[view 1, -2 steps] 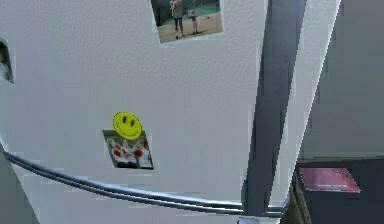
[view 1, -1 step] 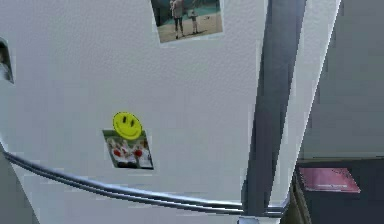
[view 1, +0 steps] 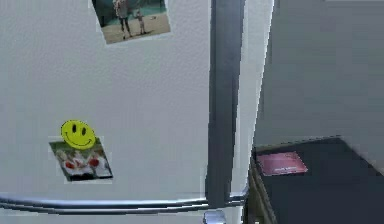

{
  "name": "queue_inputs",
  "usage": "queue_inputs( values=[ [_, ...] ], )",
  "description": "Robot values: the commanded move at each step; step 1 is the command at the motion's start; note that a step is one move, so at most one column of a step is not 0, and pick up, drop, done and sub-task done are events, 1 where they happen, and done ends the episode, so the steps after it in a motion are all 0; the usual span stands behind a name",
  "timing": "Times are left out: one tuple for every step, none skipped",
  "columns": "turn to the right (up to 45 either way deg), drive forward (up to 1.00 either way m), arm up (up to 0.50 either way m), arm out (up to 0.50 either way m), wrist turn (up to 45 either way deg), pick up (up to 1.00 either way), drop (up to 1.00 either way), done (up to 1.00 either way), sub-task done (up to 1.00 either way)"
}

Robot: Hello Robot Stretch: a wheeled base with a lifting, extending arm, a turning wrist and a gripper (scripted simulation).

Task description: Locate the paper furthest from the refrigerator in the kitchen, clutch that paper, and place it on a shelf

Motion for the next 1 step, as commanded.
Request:
queue_inputs(
  values=[
    [45.0, 0.00, 0.00, 0.00, 0.0, 0.00, 0.00, 0.00, 0.00]
  ],
)
